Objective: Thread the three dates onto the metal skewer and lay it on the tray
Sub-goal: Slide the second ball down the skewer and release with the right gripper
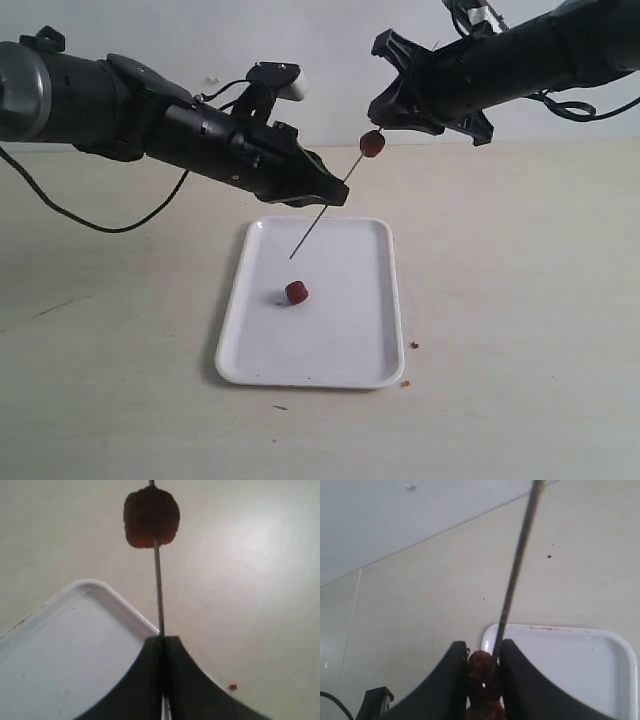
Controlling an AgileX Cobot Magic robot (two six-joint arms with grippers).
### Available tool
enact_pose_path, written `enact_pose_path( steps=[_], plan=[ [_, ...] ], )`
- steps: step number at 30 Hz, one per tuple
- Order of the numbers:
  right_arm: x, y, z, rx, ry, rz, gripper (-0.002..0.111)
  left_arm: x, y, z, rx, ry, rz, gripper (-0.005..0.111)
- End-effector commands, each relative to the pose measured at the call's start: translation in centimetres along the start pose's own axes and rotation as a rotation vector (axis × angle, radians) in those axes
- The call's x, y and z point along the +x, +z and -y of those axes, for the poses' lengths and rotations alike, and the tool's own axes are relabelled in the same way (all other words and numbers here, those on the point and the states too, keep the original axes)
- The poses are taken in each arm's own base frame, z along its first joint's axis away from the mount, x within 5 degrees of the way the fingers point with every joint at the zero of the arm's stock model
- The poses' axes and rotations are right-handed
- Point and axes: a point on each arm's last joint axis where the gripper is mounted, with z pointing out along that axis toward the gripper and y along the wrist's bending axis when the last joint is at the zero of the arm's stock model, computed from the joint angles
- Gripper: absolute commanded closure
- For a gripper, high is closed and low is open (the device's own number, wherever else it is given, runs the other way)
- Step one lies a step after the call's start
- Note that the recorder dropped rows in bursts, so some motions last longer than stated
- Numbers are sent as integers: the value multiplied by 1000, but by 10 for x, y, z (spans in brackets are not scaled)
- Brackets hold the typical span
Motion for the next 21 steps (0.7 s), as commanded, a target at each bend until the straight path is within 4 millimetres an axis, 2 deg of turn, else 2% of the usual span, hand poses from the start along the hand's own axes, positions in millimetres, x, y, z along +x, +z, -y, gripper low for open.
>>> enact_pose_path(
  steps=[1,3,5,8,10,16,21],
  plan=[
    [6,2,-6,-18,-25,-32,85,-6,-2,2,-1,1,35,107],
    [6,2,-6,-18,-26,-34,84,-6,-2,2,-5,1,36,107],
    [6,2,-6,-18,-28,-34,75,-6,-2,2,-5,1,36,107],
    [4,-1,-8,-16,-79,-15,53,-5,-2,2,-8,3,26,107],
    [1,-5,-11,-4,-108,5,45,-4,-2,1,-11,-11,18,107],
    [-5,-18,-16,42,-189,55,42,0,-9,-12,-63,-40,-20,107],
    [-7,-32,-22,81,-243,68,43,2,-24,-30,-133,-57,-59,107]
  ],
)
